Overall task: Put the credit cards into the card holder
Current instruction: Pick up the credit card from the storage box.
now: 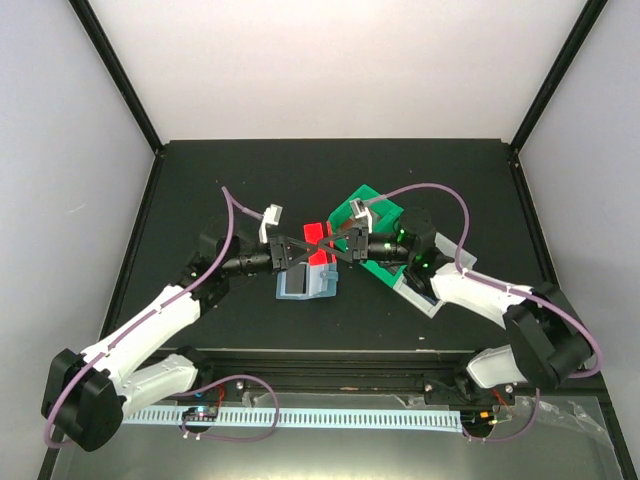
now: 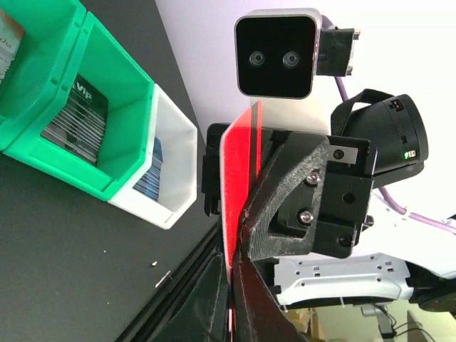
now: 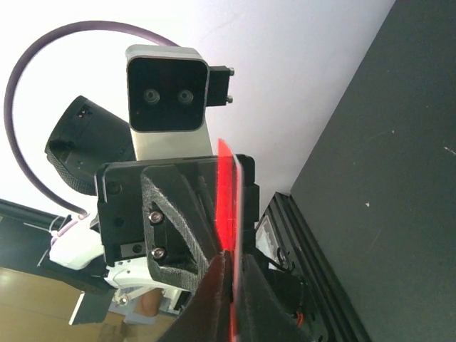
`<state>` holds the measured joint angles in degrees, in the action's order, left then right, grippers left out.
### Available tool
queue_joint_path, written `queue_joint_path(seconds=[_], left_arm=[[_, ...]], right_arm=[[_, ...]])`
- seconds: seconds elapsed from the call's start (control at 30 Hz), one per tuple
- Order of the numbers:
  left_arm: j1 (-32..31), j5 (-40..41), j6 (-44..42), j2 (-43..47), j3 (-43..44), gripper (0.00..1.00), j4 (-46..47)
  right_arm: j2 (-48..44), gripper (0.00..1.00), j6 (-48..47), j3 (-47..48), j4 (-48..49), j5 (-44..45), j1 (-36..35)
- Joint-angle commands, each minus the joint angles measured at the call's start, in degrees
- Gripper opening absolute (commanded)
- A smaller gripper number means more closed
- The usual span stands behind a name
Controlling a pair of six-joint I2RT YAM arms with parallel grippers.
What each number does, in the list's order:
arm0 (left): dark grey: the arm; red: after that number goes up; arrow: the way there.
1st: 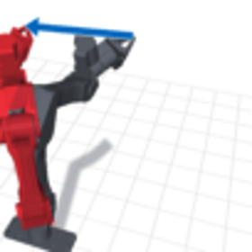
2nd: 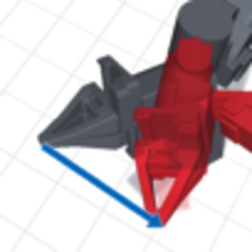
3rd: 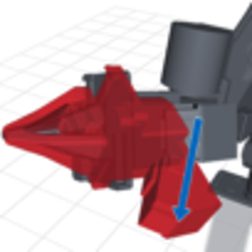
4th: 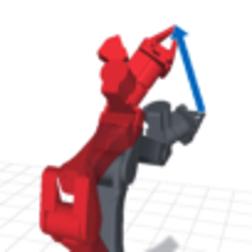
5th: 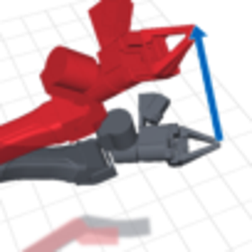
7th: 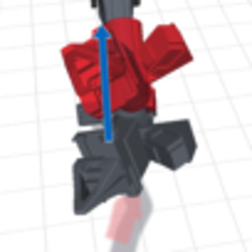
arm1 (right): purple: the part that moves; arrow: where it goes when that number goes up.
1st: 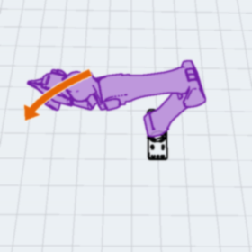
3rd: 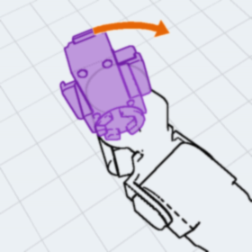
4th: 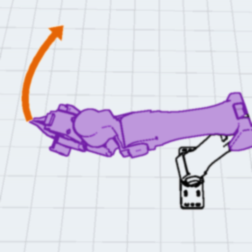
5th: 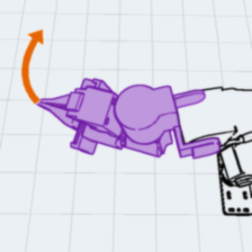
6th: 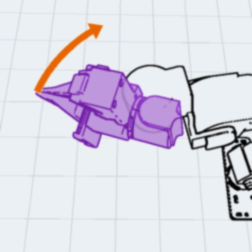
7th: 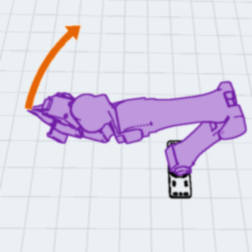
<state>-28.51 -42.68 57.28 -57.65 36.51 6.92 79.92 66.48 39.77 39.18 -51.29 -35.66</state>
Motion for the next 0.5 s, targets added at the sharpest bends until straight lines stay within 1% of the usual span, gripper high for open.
queue_joint_path(seconds=[0.0,0.07,0.1,0.13,0.17,0.23,0.33,0.4,0.43,0.47], left_arm=[[0.5,0.4,-0.8,-0.3,0.1,0.02,1.2],[0.6,1.9,-2.9,0.0,0.2,0.01,-1.1],[0.7,3.2,-4.5,0.2,0.3,0.02,-3.0],[1.0,4.7,-6.1,0.4,0.4,0.01,-5.6],[1.4,6.4,-8.2,0.6,0.5,0.02,-8.4],[2.5,10.2,-12.3,0.8,0.4,0.02,-15.5],[4.1,17.6,-18.7,0.5,-0.3,0.02,-23.4],[4.9,22.3,-22.0,-0.9,-0.7,0.02,-27.4],[5.3,23.3,-23.3,-2.0,-0.9,0.02,-28.5],[6.0,23.6,-24.4,-3.1,-1.1,0.02,-29.0]], right_arm=[[0.2,0.11,-2.0,0.7,-1.2,-1.0,-0.4],[-0.4,0.33,-6.2,1.8,-8.2,0.7,-0.4],[-0.8,0.42,-9.3,2.3,-12.3,1.9,-0.4],[-1.2,0.48,-13.2,2.8,-16.3,3.7,-0.4],[-1.6,0.52,-15.7,3.3,-19.5,5.2,-0.5],[-1.9,0.55,-19.3,3.7,-24.0,7.2,-0.4],[-1.2,0.55,-23.7,4.9,-31.3,13.0,-1.1],[0.2,0.54,-27.7,8.2,-38.6,20.0,-3.8],[1.7,0.52,-29.6,10.7,-42.6,24.4,-5.6],[4.1,0.49,-31.0,13.2,-46.8,28.7,-7.3]])
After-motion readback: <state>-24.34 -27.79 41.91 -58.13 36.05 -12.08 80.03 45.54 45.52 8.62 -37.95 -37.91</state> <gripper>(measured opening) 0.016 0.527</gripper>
